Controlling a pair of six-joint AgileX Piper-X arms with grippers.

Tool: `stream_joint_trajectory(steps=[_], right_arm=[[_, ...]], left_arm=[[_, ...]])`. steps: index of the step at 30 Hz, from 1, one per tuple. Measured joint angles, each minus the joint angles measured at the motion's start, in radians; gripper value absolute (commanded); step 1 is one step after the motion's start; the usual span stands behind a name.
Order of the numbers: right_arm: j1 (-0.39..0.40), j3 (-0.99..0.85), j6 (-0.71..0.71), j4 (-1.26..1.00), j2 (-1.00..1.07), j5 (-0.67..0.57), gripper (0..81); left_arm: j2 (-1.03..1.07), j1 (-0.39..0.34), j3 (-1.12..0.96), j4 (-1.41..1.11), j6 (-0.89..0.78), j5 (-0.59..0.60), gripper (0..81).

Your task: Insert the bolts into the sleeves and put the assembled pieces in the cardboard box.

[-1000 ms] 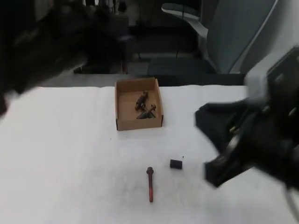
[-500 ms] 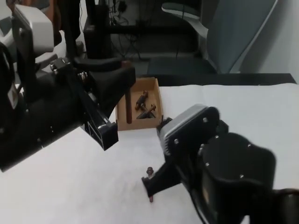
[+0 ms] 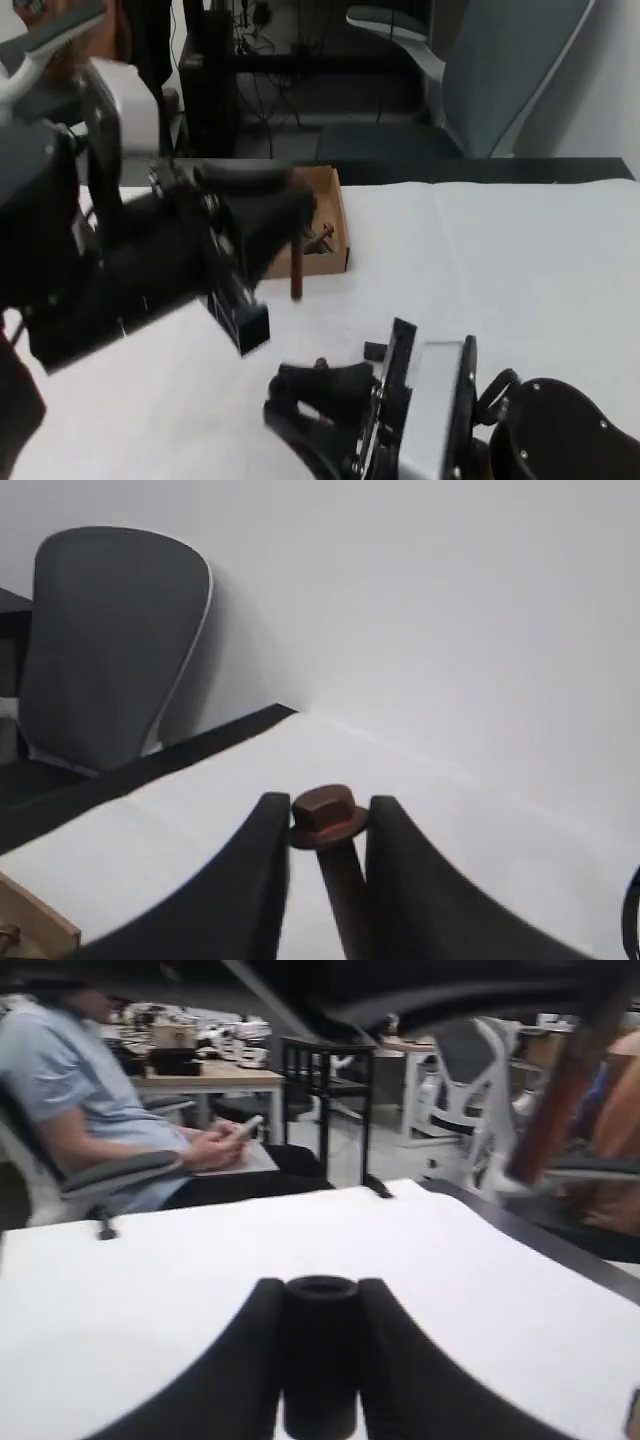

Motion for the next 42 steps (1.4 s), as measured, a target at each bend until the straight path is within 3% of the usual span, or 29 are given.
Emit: stream_joint_trajectory(steps=[3,12,42], right_arm=[[0.000,0.002,0.017,-0.003,0.000,-0.016,0.6],[-0.006,0.003,0.113,-0.021,0.000,0.116,0.6],[-0.006,-0.019,0.243,-0.106,0.000,0.072,0.6]], left_arm=[[0.000,0.000,0.017,-0.007,0.002,0.032,1.8],[-0.138,0.000,0.046,-0.015,0.009,0.049,1.8],[-0.145,0.000,0.121,-0.119,-0.021,0.058,1.8]])
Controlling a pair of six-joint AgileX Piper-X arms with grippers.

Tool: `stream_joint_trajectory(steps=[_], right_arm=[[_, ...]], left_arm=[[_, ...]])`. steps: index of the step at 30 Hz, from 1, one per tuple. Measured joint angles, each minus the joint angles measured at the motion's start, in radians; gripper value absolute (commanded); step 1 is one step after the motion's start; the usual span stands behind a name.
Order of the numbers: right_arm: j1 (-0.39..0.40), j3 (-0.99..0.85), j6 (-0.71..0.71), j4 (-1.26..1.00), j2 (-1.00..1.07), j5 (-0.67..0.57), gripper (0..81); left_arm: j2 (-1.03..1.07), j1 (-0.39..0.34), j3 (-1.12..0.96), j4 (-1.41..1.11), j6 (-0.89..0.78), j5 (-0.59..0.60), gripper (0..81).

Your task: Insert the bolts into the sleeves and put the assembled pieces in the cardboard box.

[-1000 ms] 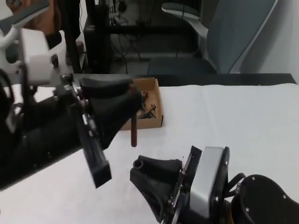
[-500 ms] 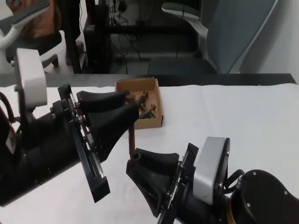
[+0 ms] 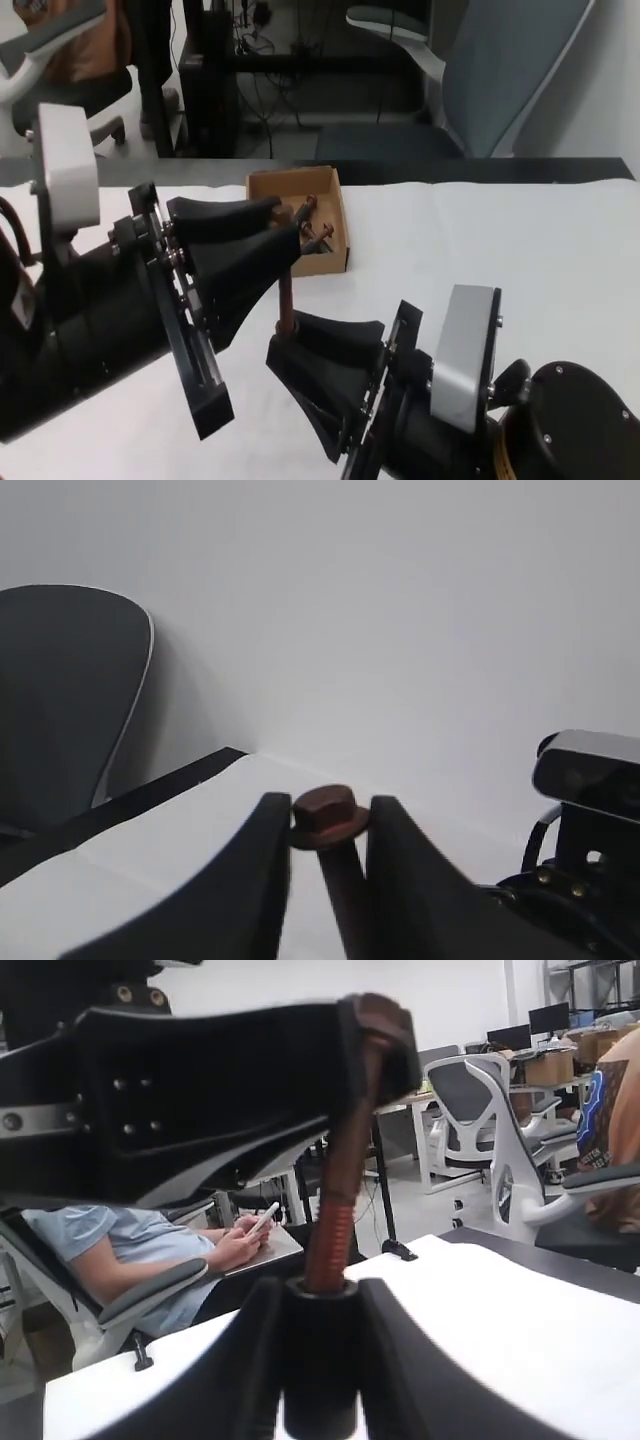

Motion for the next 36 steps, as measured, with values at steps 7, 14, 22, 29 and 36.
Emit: stream_joint_trajectory(steps=[7,14,22,29,36], right_arm=[[-0.003,0.000,0.017,-0.013,0.000,0.046,0.6],[-0.032,0.000,0.078,-0.013,0.000,0.021,0.6],[-0.037,0.002,0.086,0.004,0.000,-0.010,0.6],[-0.048,-0.003,0.090,-0.005,0.000,0.016,0.6],[-0.050,-0.003,0.053,0.012,0.000,0.015,0.6]], left_arm=[[0.000,0.000,0.000,0.000,-0.014,0.026,1.8],[0.000,0.006,0.000,0.006,-0.048,0.071,2.5],[0.000,0.003,-0.002,0.051,-0.077,0.129,46.9],[0.000,-0.037,0.000,0.112,-0.110,0.190,66.9],[0.000,-0.047,0.000,0.107,-0.114,0.197,69.3]])
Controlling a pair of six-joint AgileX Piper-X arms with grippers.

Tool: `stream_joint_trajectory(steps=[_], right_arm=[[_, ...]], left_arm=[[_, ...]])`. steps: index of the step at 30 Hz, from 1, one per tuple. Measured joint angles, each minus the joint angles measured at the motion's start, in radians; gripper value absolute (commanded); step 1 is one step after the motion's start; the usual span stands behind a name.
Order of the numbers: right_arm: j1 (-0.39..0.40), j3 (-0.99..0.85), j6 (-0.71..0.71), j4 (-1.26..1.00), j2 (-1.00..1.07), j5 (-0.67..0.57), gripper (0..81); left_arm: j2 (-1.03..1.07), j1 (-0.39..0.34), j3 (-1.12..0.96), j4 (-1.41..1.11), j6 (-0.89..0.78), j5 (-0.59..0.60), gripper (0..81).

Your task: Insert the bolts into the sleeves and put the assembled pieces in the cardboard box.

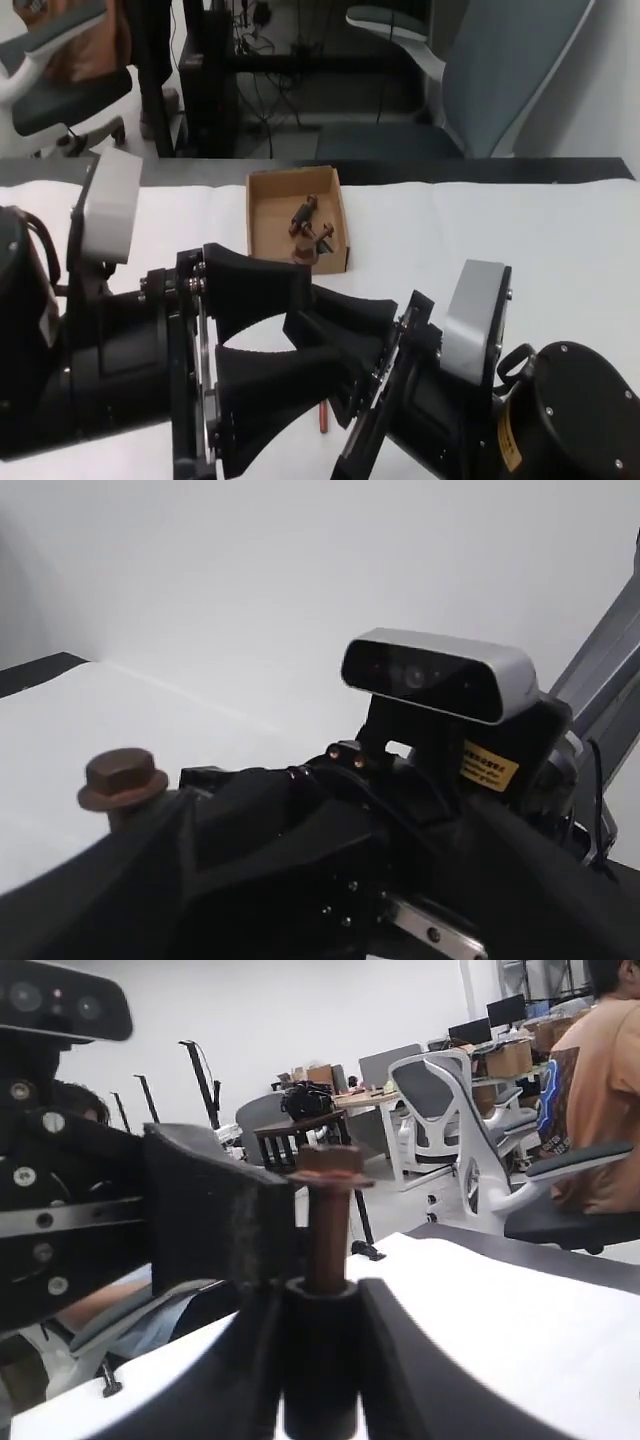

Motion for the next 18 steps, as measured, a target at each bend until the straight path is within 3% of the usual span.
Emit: stream_joint_trajectory(steps=[8,11,13,15,16,18], right_arm=[[-0.008,-0.001,-0.080,0.053,0.000,0.000,0.6],[-0.020,-0.004,-0.126,0.111,0.000,0.021,0.6],[-0.045,-0.023,-0.145,0.200,0.000,0.043,0.6],[-0.080,-0.067,-0.161,0.321,0.000,0.053,0.6],[-0.094,-0.091,-0.172,0.371,0.002,0.054,0.6],[-0.131,-0.173,-0.202,0.514,0.002,0.063,0.6]], left_arm=[[-0.036,0.000,0.000,-0.076,0.042,-0.070,67.9],[-0.085,0.000,0.000,-0.084,0.044,-0.100,60.9],[-0.129,0.000,0.000,-0.075,0.046,-0.146,40.9],[-0.174,0.000,0.000,-0.024,0.060,-0.226,6.9],[-0.200,0.000,0.000,0.026,0.074,-0.269,1.0],[-0.241,0.000,0.000,0.155,0.105,-0.335,1.8]])
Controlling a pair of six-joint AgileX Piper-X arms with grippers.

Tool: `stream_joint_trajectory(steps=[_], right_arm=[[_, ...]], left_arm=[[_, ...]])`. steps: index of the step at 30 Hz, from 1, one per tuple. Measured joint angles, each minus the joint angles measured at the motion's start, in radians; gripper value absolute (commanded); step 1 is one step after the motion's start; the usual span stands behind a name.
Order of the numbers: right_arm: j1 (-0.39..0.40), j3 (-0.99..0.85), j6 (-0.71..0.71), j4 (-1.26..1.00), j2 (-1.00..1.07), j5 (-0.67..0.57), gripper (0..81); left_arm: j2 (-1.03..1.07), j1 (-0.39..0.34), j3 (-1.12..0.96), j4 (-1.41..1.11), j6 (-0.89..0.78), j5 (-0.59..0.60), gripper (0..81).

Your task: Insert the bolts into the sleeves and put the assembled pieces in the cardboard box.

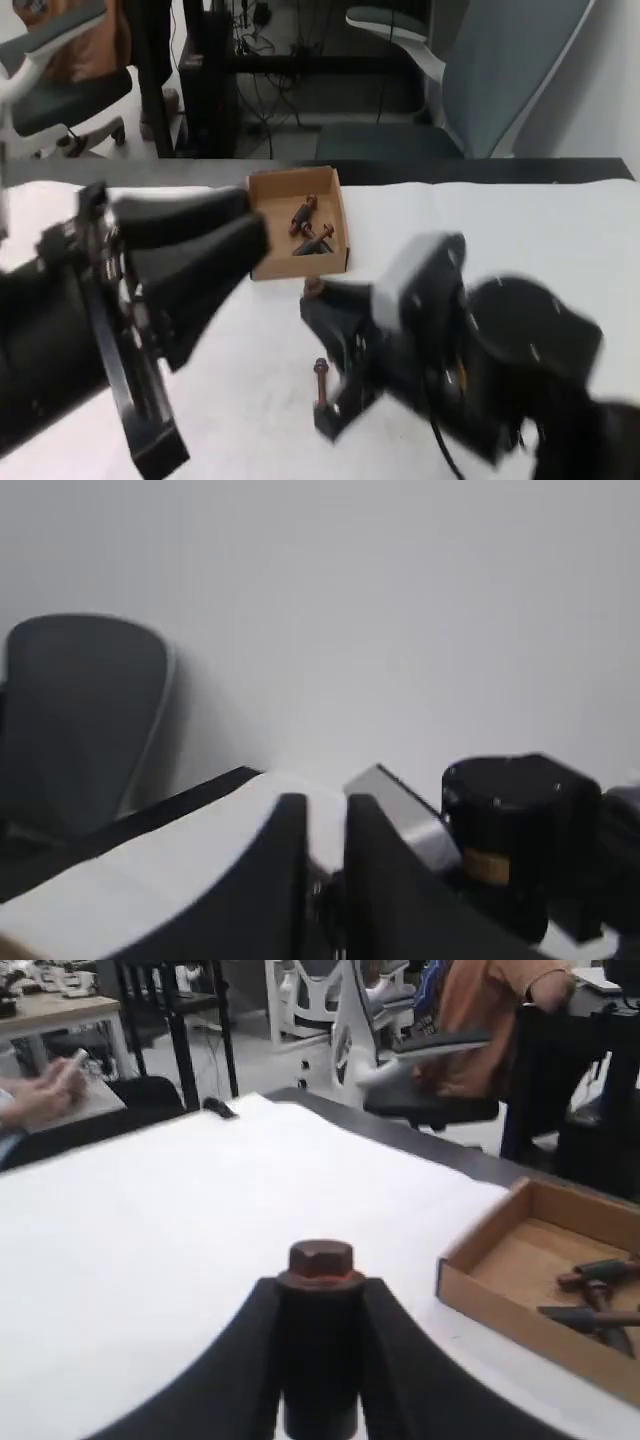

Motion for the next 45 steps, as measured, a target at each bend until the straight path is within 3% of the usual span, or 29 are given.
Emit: stream_joint_trajectory(steps=[6,10,14,18,26,31,36,38,41,43,45], right_arm=[[-0.126,-0.327,-0.068,0.420,0.055,0.036,0.6],[-0.205,-0.503,-0.089,0.538,0.154,0.041,0.6],[-0.263,-0.679,-0.096,0.632,0.276,0.041,0.6],[-0.284,-0.832,-0.109,0.716,0.424,0.034,0.6],[-0.284,-1.093,-0.117,0.866,0.707,0.020,0.6],[-0.287,-1.167,-0.117,0.928,0.796,-0.026,16.1],[-0.297,-1.190,-0.144,0.997,0.798,-0.042,16.5],[-0.300,-1.197,-0.173,1.022,0.795,-0.072,25.9],[-0.301,-1.197,-0.193,1.065,0.786,-0.108,68.2],[-0.301,-1.197,-0.195,1.097,0.770,-0.100,70.0],[-0.304,-1.197,-0.203,1.131,0.743,-0.078,70.0]], left_arm=[[-0.085,0.000,0.000,0.286,0.065,-0.075,1.8],[-0.159,0.000,0.002,0.329,0.091,-0.112,1.8],[-0.280,0.000,0.002,0.386,0.097,-0.223,1.8],[-0.356,0.000,0.002,0.510,0.097,-0.302,1.8],[-0.363,0.000,0.002,0.667,0.097,-0.312,1.8],[-0.363,0.000,0.014,0.636,0.097,-0.316,1.8],[-0.270,0.000,0.146,0.424,0.051,-0.330,0.3],[-0.182,0.000,0.210,0.305,0.015,-0.303,11.2],[0.011,0.000,0.265,0.129,-0.038,-0.228,38.6],[0.155,-0.002,0.263,0.001,-0.052,-0.206,51.7],[0.307,-0.001,0.229,-0.107,-0.062,-0.196,55.7]])
